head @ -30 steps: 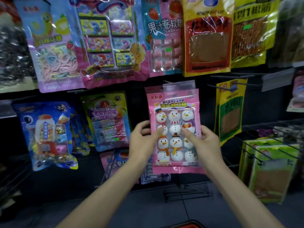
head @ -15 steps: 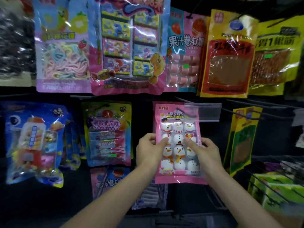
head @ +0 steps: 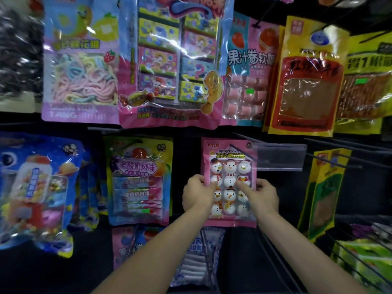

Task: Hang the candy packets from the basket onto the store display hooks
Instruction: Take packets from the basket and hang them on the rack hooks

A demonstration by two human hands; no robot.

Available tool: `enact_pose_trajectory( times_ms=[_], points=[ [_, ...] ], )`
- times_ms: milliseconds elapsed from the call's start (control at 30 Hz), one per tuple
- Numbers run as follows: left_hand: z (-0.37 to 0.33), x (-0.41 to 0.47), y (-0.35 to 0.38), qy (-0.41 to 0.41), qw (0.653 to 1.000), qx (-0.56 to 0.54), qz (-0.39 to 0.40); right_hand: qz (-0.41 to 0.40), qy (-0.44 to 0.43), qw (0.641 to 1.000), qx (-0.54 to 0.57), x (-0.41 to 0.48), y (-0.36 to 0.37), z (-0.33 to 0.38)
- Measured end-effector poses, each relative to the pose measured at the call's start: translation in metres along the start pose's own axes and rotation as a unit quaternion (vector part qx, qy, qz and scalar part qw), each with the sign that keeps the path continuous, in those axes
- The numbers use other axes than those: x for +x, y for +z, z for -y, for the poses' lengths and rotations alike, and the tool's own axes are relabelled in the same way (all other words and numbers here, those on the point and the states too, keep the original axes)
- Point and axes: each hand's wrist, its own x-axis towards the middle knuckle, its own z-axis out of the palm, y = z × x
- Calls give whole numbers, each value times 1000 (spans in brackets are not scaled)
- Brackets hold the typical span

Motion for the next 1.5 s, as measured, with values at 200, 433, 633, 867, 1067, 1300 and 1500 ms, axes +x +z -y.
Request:
enact_pose_trajectory(
  times_ms=[200, 433, 633, 867, 1067, 1300, 1500],
  points=[
    [7, 12, 9, 13, 1000, 8, -18, 7, 4, 999, -33, 13, 7, 1],
    [14, 16, 10, 33, 998, -4, -44, -13, -4, 999, -44, 16, 16, -6],
    [15, 15, 2, 31, 998, -10, -45, -8, -4, 1000, -17, 15, 17, -13],
    [13, 7, -2, 19, 999, 10, -32, 0, 6, 1000, -19, 14, 15, -16],
    [12, -10, -17, 10, 997, 68, -19, -3, -11, 998, -61, 2, 0, -12],
    [10, -55, -55, 77, 974, 209, 29, 33, -27, 994, -105, -45, -37, -2],
    [-3, -113, -99, 190, 927, 313, 76, 115, -106, 971, -183, -113, -72, 25]
  ],
)
